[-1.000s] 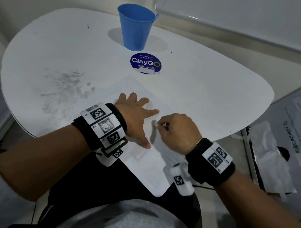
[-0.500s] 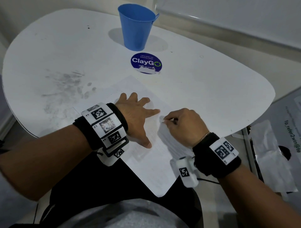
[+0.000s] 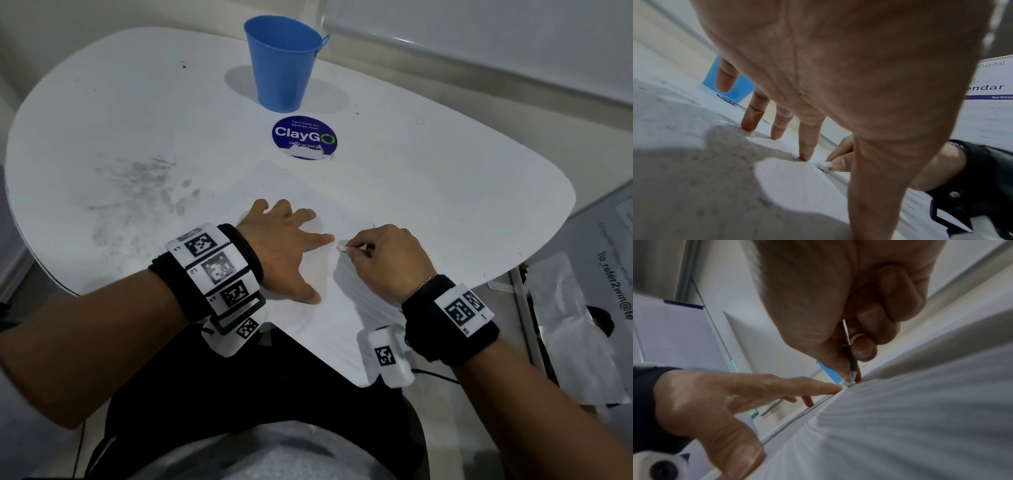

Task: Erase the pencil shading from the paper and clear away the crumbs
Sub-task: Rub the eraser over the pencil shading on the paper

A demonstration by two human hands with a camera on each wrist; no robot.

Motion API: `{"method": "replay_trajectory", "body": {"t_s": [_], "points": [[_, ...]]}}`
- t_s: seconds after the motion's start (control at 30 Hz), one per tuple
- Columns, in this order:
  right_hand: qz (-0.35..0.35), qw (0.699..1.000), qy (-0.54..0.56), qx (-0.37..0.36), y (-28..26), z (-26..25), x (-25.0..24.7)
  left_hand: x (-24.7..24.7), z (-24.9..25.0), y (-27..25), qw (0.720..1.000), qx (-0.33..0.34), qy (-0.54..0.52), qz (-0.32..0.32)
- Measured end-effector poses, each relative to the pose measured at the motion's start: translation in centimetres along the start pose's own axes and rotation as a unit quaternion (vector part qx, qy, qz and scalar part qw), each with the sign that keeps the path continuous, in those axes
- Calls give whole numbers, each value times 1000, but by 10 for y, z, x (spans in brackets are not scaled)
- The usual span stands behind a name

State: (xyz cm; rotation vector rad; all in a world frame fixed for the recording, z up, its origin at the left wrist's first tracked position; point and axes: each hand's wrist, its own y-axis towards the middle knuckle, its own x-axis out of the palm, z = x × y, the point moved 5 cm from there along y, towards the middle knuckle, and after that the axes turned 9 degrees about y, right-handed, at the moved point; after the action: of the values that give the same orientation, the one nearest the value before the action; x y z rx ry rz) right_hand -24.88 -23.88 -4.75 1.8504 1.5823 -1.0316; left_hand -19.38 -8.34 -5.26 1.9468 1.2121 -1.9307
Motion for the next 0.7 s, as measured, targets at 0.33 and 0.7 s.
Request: {"method": "replay_trajectory", "body": {"t_s": [0.33,0.7], "points": [[51,998,-1,42,8,15,-3,-4,6,-3,1000,-8,-19,14],[18,999,-24,-16,-3,3,-10,3,-1,0,998,-11,-45,-36]]}}
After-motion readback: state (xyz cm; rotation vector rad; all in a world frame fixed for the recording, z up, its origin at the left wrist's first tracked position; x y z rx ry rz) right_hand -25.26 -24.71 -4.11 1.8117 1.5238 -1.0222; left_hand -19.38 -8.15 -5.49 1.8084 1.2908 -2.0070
